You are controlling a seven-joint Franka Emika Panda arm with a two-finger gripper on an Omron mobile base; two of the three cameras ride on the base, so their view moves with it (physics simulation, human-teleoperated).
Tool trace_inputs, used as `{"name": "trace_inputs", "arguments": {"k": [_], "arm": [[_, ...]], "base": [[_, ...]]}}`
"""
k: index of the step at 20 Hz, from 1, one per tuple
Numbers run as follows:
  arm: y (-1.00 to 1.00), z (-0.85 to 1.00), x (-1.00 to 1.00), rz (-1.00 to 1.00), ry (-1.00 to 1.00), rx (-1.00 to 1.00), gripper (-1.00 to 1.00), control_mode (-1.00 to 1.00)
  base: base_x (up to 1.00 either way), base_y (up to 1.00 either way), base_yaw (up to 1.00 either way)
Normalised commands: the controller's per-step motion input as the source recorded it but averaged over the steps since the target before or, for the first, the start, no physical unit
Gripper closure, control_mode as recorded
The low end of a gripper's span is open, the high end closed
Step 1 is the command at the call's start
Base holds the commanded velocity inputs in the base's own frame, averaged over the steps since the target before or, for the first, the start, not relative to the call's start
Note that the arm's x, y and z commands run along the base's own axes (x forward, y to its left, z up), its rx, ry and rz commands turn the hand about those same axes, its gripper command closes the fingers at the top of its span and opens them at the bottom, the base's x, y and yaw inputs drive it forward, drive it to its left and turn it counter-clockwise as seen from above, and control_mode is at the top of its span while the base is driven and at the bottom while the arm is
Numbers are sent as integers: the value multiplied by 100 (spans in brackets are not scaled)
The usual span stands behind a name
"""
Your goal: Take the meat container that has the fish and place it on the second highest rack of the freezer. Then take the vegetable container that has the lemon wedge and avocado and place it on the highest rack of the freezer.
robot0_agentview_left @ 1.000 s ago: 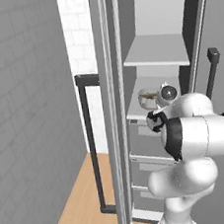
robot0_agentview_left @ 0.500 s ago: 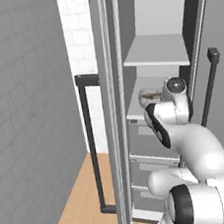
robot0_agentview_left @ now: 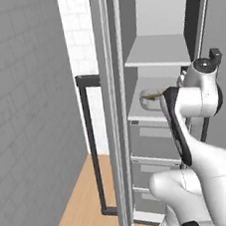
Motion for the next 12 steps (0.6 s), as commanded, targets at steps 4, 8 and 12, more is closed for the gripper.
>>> {"name": "trace_inputs", "arguments": {"k": [4, 8, 12], "arm": [[2, 0, -100, 13, 4, 0, -100, -100], [1, 0, -100, 6, 5, 0, -100, -100], [0, 0, -100, 1, 8, 2, -100, -100]], "base": [[0, 0, 0], [0, 0, 0], [0, 0, 0]]}}
